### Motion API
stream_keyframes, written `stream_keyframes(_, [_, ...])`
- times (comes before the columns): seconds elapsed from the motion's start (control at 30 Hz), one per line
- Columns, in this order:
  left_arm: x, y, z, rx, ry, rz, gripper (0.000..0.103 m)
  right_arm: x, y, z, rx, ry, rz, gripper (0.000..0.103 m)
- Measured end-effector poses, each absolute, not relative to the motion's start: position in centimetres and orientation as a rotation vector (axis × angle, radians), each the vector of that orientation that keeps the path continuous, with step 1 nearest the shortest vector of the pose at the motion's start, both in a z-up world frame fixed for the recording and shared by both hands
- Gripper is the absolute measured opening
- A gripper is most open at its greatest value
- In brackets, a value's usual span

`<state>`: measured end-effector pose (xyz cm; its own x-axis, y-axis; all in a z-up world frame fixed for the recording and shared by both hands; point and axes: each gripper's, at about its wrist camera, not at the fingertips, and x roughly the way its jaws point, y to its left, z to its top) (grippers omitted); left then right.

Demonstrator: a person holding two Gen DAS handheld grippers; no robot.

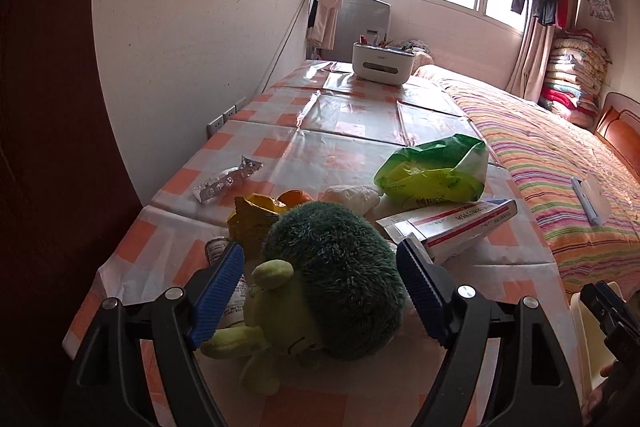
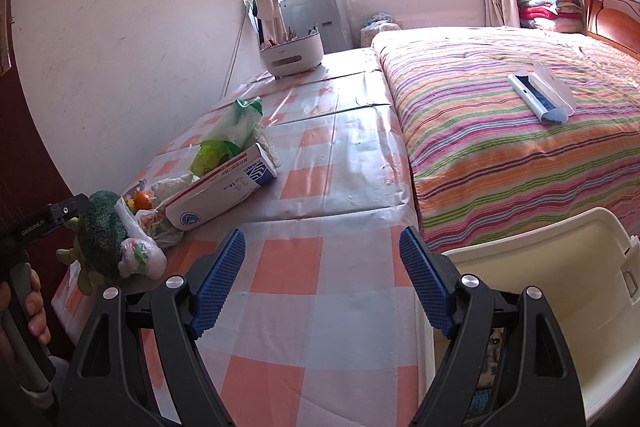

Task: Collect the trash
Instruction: 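Grasp the green broccoli plush with the left tool while the right tool grasps the plastic bag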

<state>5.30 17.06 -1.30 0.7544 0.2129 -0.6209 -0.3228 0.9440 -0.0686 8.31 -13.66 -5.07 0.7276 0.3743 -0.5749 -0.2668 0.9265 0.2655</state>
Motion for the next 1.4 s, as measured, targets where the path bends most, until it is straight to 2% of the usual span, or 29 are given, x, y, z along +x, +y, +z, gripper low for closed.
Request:
stream_keyframes(0.33, [6.7,17.8,-3.1,-0.256,0.731,0.2,0.076,8.1,-11.0,-5.1,0.139,0.673,0.418,0.079])
stream_keyframes(0.4, [6.8,18.0,-3.1,-0.272,0.729,0.196,0.073,8.3,-10.2,-5.0,0.133,0.676,0.448,0.079])
stream_keyframes(0.47, [6.6,18.4,-3.1,-0.301,0.718,0.19,0.063,8.5,-9.2,-4.6,0.109,0.674,0.48,0.079])
stream_keyframes(0.67, [6.2,19.1,-3.0,-0.333,0.694,0.177,0.051,8.3,-4.4,-3.3,-0.017,0.632,0.629,0.079])
stream_keyframes(1.0, [4.8,19.7,-1.2,-0.342,0.581,0.197,0.051,8.3,3.2,-4.8,-0.194,0.699,0.799,0.078])
stream_keyframes(1.07, [4.6,20.0,-1.1,-0.349,0.571,0.201,0.051,8.5,4.1,-5.4,-0.222,0.726,0.805,0.067])
stream_keyframes(1.23, [4.5,20.7,-1.0,-0.379,0.559,0.21,0.051,9.0,5.6,-6.6,-0.25,0.795,0.815,0.061])
stream_keyframes(1.33, [4.4,20.8,-1.0,-0.384,0.56,0.206,0.052,9.5,5.8,-7.0,-0.25,0.835,0.827,0.043])
stream_keyframes(1.4, [4.4,20.6,-1.1,-0.381,0.56,0.205,0.052,9.6,5.7,-7.2,-0.244,0.851,0.831,0.039])
